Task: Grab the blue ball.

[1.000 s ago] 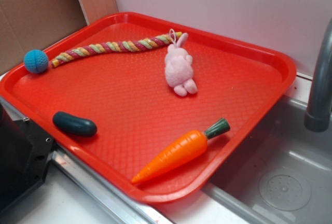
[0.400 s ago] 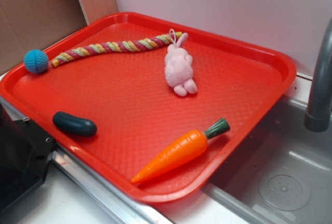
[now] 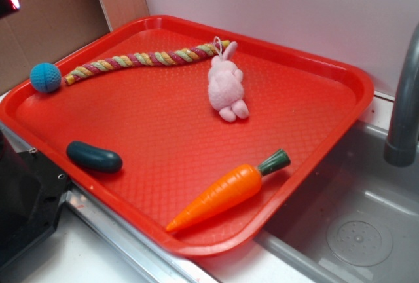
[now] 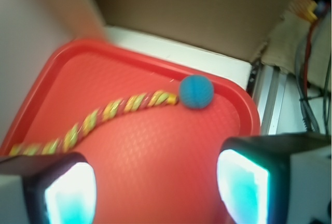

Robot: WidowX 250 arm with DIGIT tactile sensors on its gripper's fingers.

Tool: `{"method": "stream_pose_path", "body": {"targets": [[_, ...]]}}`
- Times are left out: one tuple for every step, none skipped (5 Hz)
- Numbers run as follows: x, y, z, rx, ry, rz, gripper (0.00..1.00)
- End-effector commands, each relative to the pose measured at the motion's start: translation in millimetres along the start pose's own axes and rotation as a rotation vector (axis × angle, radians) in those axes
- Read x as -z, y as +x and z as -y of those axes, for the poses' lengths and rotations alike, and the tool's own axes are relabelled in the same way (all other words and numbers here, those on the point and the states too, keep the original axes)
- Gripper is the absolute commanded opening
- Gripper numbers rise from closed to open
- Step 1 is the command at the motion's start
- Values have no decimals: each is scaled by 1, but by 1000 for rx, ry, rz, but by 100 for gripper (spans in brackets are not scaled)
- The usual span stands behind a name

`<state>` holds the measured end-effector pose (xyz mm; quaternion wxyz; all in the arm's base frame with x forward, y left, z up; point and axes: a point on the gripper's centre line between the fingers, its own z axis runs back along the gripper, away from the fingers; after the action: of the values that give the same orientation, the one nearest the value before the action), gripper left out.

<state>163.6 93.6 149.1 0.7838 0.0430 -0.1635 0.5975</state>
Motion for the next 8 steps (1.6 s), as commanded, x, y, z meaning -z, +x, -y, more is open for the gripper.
{"method": "stream_pose_path", "body": {"targets": [[31, 33, -18, -153, 51, 134, 100], [45, 37, -25, -184, 109, 170, 100], [63, 40, -33, -216, 168, 208, 100], [82, 41, -39, -203, 238, 240, 100], [97, 37, -44, -178, 267, 236, 100], [106, 39, -51, -184, 287, 260, 100], [112, 32, -58, -164, 305, 287, 100], [116, 26, -63, -160, 303, 305, 53]]}}
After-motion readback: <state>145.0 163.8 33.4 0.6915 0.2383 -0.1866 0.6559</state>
